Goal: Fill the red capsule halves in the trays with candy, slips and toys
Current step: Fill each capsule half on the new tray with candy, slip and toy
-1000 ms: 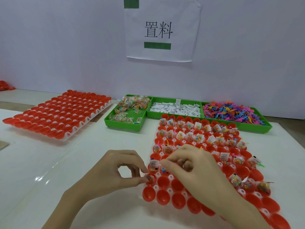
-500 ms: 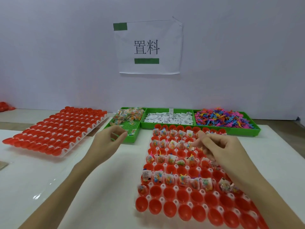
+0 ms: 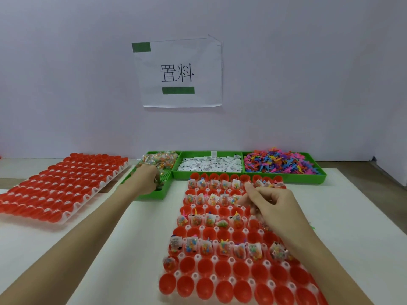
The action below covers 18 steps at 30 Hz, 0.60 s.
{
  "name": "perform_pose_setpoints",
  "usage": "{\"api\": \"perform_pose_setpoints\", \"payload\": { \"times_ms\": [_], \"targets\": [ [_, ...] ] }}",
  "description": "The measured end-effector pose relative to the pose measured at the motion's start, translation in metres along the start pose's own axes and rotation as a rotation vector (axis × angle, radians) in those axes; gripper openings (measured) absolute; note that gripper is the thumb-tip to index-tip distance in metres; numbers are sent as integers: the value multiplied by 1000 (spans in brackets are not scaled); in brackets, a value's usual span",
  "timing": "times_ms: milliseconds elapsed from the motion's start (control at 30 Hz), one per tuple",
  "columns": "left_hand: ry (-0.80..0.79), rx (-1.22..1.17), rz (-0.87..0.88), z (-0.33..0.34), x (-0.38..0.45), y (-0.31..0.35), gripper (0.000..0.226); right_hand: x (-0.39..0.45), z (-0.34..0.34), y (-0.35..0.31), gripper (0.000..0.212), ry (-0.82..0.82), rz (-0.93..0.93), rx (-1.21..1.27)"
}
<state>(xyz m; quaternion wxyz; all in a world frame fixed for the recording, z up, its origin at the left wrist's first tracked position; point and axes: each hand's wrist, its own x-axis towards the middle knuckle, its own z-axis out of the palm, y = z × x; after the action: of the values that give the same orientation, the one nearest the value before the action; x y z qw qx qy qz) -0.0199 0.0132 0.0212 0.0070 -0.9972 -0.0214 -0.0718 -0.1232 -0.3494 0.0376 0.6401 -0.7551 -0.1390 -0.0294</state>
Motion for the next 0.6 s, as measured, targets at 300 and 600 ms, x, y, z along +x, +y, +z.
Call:
{"api": "perform_pose_setpoints", "payload": {
  "times_ms": [300, 600],
  "targets": [
    [279, -149, 16, 7, -15, 5, 12, 1, -7, -1, 39, 45, -22, 3],
    [580, -1099, 61, -23, -78, 78, 20, 3, -13, -2, 40, 105, 12, 22]
  ]
}}
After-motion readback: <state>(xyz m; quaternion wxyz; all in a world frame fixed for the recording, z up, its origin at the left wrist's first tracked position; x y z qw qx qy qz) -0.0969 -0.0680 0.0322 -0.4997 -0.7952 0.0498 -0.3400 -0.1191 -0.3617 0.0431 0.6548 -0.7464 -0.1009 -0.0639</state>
